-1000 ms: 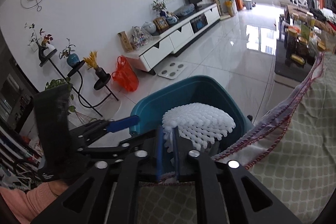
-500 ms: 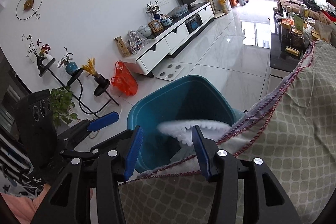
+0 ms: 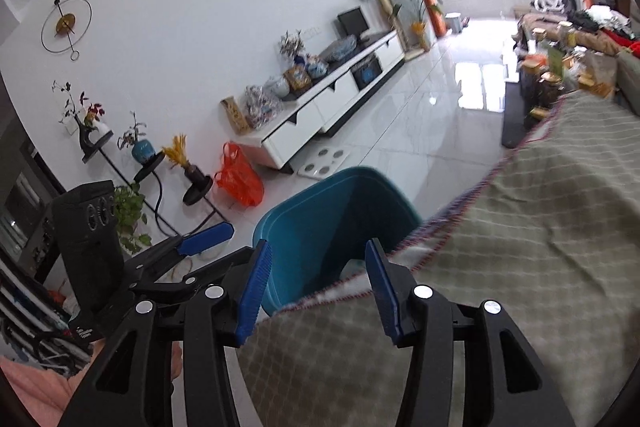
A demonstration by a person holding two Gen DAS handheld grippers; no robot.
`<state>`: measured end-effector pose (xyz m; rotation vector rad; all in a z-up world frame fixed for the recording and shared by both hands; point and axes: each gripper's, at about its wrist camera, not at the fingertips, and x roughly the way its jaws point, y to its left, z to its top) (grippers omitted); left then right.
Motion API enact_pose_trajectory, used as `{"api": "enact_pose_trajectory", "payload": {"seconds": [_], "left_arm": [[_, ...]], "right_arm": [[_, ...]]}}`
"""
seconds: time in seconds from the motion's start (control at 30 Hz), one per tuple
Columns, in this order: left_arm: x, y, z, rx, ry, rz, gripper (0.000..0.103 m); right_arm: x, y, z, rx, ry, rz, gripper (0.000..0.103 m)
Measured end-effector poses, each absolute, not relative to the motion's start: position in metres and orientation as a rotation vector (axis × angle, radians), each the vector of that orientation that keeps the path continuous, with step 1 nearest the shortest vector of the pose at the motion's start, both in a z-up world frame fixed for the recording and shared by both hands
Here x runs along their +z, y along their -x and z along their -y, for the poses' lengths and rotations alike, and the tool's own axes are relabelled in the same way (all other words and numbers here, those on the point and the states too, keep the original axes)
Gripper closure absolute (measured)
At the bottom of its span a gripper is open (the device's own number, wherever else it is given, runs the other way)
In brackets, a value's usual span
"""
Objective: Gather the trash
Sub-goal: 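Return both tools to the bed and grasp another foam net with the left gripper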
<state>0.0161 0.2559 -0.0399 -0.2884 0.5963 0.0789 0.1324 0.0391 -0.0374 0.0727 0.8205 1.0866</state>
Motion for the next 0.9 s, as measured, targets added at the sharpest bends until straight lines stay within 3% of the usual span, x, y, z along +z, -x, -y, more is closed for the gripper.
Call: {"api": "enact_pose_trajectory", "payload": {"seconds": [0.5, 0.9], "left_arm": [[-0.028, -0.035, -0.099, -0.372, 0.131, -0.595, 0.017], [-0.045, -0.068, 0.009, -0.670, 0.122, -0.688, 0.017]], "right_arm": [[-0.013, -0.103, 0.141, 0.739, -0.186, -0.647, 0.052], [-0.029, -0.093, 0.250, 0.482, -0.295, -0.632, 0.052]]}}
